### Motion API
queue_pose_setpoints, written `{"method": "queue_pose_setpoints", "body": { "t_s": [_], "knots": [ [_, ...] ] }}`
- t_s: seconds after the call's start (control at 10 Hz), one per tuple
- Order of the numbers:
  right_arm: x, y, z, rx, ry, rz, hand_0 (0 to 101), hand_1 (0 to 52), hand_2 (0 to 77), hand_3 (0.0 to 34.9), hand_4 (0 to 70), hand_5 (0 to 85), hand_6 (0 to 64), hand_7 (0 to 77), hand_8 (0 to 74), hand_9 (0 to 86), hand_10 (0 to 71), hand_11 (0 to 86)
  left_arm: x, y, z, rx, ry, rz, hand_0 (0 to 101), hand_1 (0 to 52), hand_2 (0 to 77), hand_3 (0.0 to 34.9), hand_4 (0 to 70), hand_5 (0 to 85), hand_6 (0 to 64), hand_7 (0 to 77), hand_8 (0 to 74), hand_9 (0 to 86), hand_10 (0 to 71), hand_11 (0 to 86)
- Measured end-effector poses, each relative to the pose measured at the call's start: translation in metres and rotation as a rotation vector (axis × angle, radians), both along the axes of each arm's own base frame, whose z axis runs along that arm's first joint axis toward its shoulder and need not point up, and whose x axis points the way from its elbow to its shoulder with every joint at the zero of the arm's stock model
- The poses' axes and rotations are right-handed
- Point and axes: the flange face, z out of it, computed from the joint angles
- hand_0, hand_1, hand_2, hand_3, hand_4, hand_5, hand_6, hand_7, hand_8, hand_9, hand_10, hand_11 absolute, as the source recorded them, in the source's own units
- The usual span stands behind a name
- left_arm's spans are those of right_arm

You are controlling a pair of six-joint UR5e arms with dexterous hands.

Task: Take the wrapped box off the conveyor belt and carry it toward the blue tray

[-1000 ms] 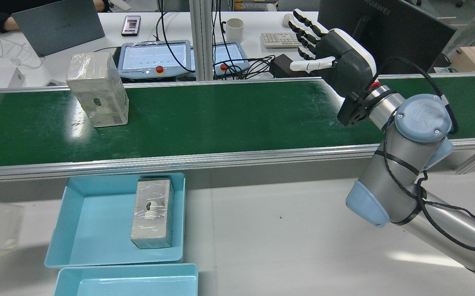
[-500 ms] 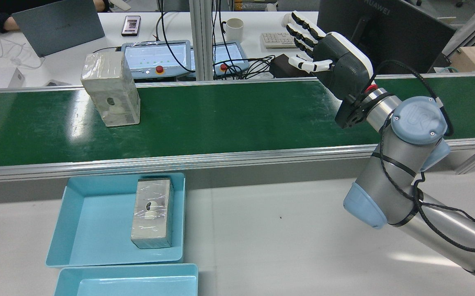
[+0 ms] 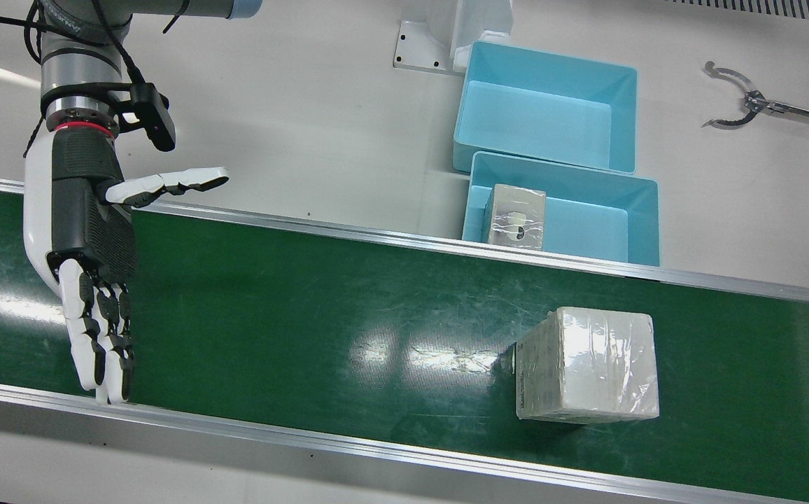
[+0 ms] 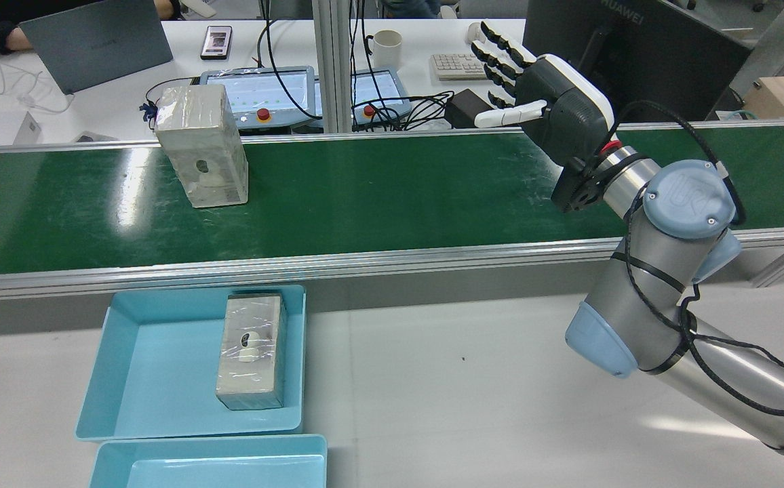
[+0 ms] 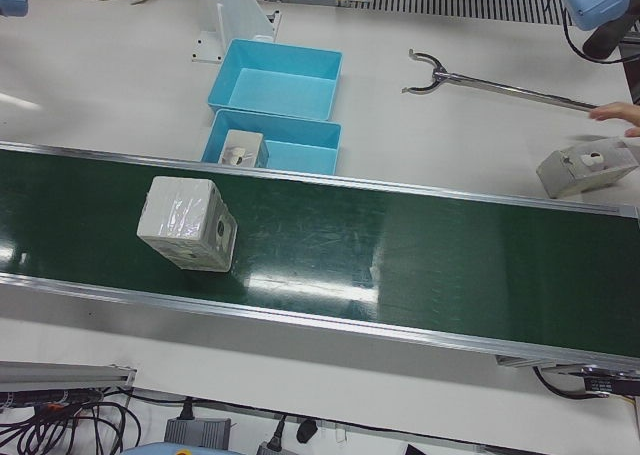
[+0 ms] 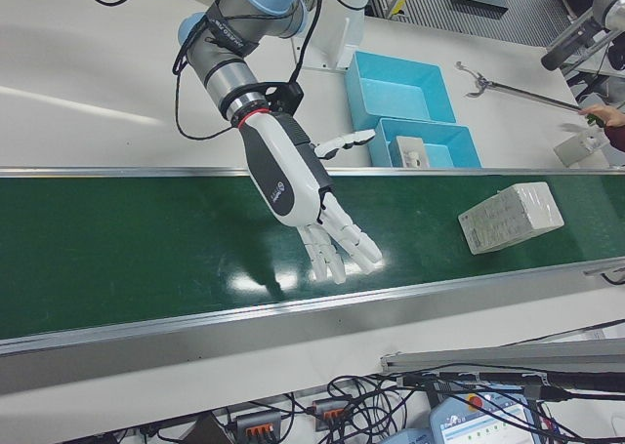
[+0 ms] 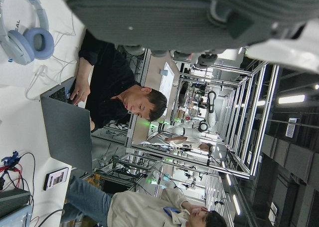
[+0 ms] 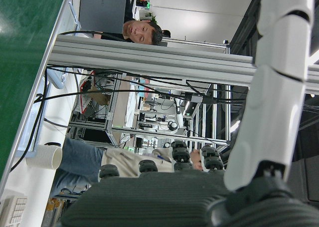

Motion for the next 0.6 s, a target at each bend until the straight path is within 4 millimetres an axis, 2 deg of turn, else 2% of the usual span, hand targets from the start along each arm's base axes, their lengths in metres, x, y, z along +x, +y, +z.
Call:
{"method": "queue_pose_setpoints", "body": {
  "t_s": [0.1,0.6],
  "knots": [
    [0.0002,0.0,0.0001,0.0,0.0,0.0,45,11.5,8.7,17.1,0.0,5.5,0.0,0.0,0.0,1.6,0.5,1.1,0.0,0.0,0.0,0.0,0.0,0.0,0,0.0,0.5,0.0,0.0,1.1,0.0,0.0,0.0,0.0,0.5,0.0],
    [0.0021,-0.0004,0.0007,-0.001,0.0,0.003,45,11.5,10.9,17.0,0.0,7.1,0.0,0.5,0.0,1.6,0.0,1.6,0.0,0.0,0.0,0.0,0.0,0.0,0,0.0,0.5,0.0,0.0,1.1,0.0,0.0,0.0,0.0,0.5,0.0]
  ]
}}
